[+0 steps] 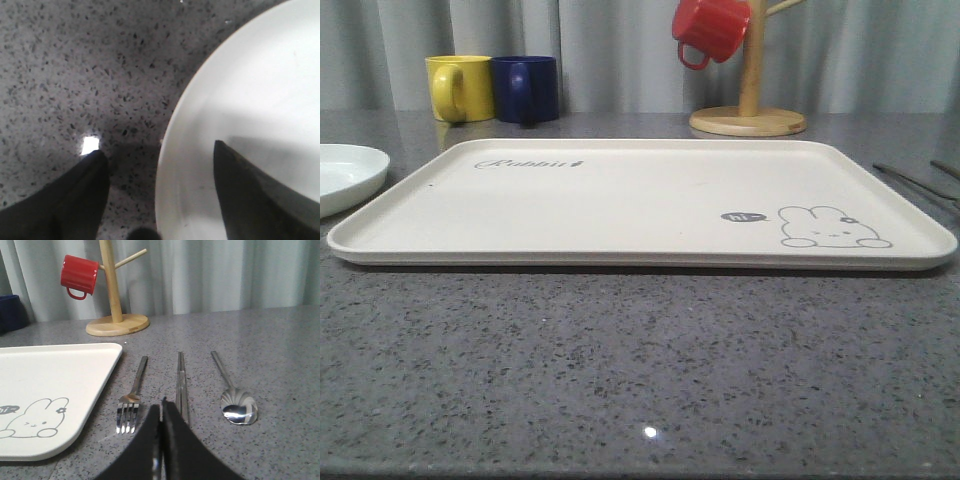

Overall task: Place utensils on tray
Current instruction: 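Grasp the rim of the white plate with the left gripper, then lift the white plate and lower it onto the tray with the left gripper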

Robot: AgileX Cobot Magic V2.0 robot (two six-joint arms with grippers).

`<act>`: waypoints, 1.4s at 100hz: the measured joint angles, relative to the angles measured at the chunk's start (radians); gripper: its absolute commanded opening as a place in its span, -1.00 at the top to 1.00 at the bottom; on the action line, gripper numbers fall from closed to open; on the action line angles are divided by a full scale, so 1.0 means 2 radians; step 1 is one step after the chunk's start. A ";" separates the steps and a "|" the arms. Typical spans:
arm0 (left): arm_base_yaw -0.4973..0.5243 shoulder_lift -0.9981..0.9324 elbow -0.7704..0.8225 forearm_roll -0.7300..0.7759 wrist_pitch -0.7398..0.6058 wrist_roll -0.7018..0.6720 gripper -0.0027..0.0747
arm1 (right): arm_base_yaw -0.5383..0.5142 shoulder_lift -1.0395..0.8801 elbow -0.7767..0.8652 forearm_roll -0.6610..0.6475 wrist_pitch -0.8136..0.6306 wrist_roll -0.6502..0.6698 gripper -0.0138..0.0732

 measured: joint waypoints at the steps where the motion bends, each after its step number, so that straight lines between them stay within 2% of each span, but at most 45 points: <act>1: 0.000 0.000 0.000 -0.002 0.000 0.000 0.12 | 0.000 0.000 0.000 0.000 0.000 0.000 0.84; 7: 0.000 0.002 -0.003 -0.007 -0.001 0.004 0.45 | 0.000 0.000 0.000 0.000 0.000 0.000 0.84; 12: 0.000 0.003 -0.003 -0.010 -0.002 0.007 0.84 | 0.000 0.000 0.000 0.000 0.000 0.000 0.84; 15: 0.000 0.003 -0.003 -0.010 -0.003 0.007 0.97 | 0.000 0.000 0.000 0.000 0.000 0.000 0.84; 38: 0.005 0.003 -0.005 -0.018 -0.003 0.020 0.97 | 0.000 0.000 0.000 0.000 0.000 0.000 0.84; 60: 0.028 -0.034 -0.016 -0.111 0.013 0.084 0.97 | 0.000 0.000 0.000 0.000 0.000 0.000 0.84; 87: 0.030 -0.103 -0.070 -0.154 0.048 0.113 0.97 | 0.000 0.000 0.000 0.000 0.000 0.000 0.84; 99: 0.028 -0.113 -0.088 -0.206 0.064 0.141 0.98 | 0.000 0.000 0.000 0.000 0.000 0.000 0.84; 113: -0.008 -0.109 -0.091 -0.228 0.075 0.157 0.98 | 0.000 0.000 0.000 0.000 0.000 0.000 0.84; 140: -0.129 -0.055 -0.091 -0.236 0.067 0.161 0.98 | 0.000 0.000 0.000 0.000 0.000 0.000 0.84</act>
